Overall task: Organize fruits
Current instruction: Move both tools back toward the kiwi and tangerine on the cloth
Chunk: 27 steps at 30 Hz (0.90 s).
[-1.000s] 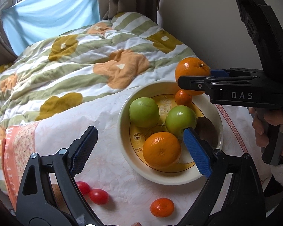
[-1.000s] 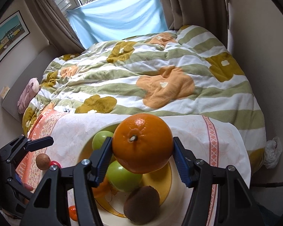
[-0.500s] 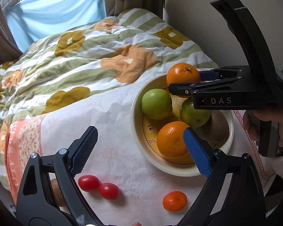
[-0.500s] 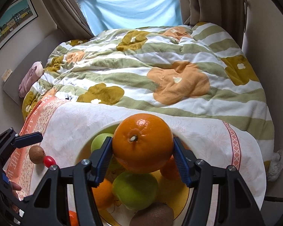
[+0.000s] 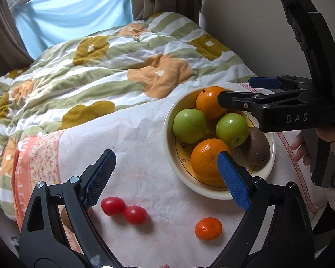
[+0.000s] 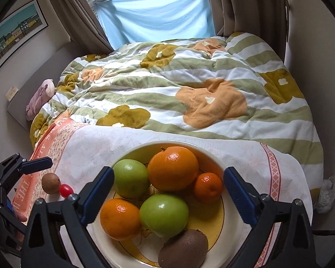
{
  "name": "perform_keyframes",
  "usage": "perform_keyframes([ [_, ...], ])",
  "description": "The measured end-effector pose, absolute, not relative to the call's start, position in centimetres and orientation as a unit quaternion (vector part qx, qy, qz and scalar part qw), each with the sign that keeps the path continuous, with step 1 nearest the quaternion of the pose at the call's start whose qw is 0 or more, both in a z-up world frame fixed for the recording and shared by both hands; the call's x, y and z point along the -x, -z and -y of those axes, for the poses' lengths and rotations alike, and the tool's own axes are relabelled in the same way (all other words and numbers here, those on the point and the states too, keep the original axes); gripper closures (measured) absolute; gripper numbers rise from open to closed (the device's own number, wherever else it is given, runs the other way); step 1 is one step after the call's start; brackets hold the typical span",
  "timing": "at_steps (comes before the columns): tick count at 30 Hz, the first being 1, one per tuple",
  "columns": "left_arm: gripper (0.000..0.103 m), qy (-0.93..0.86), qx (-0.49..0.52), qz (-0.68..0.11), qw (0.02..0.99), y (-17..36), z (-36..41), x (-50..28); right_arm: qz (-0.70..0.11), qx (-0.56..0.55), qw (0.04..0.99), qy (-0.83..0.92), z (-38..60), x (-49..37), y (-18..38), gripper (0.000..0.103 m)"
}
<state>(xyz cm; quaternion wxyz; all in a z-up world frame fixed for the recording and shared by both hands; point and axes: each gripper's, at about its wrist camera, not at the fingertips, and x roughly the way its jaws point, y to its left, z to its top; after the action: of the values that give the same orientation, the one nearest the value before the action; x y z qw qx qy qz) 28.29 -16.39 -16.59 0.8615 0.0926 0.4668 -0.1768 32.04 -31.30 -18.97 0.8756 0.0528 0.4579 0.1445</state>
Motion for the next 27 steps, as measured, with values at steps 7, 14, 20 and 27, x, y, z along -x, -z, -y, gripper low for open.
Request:
perform_keyframes([
  [7,0.01,0.159,-0.084,-0.446,0.877,12.8,14.7,-26.2,-0.448,-0.046,0.881,-0.144,31.1,-29.3,14.8,0.005],
  [14,0.005,0.103,-0.086,-0.433,0.891,9.2,11.0,-22.9,-0.437,-0.031,0.886,-0.153,29.7,-25.0,10.4,0.005],
  [20,0.0,0.051,-0.094,-0.427,0.898,7.7,6.8,-19.3,-0.434,-0.01,0.89,-0.141,27.2,-20.7,8.3,0.005],
  [27,0.0,0.084,-0.088,-0.452,0.883,8.5,2.4,-16.0,-0.454,-0.035,0.882,-0.12,23.8,-16.5,9.1,0.005],
])
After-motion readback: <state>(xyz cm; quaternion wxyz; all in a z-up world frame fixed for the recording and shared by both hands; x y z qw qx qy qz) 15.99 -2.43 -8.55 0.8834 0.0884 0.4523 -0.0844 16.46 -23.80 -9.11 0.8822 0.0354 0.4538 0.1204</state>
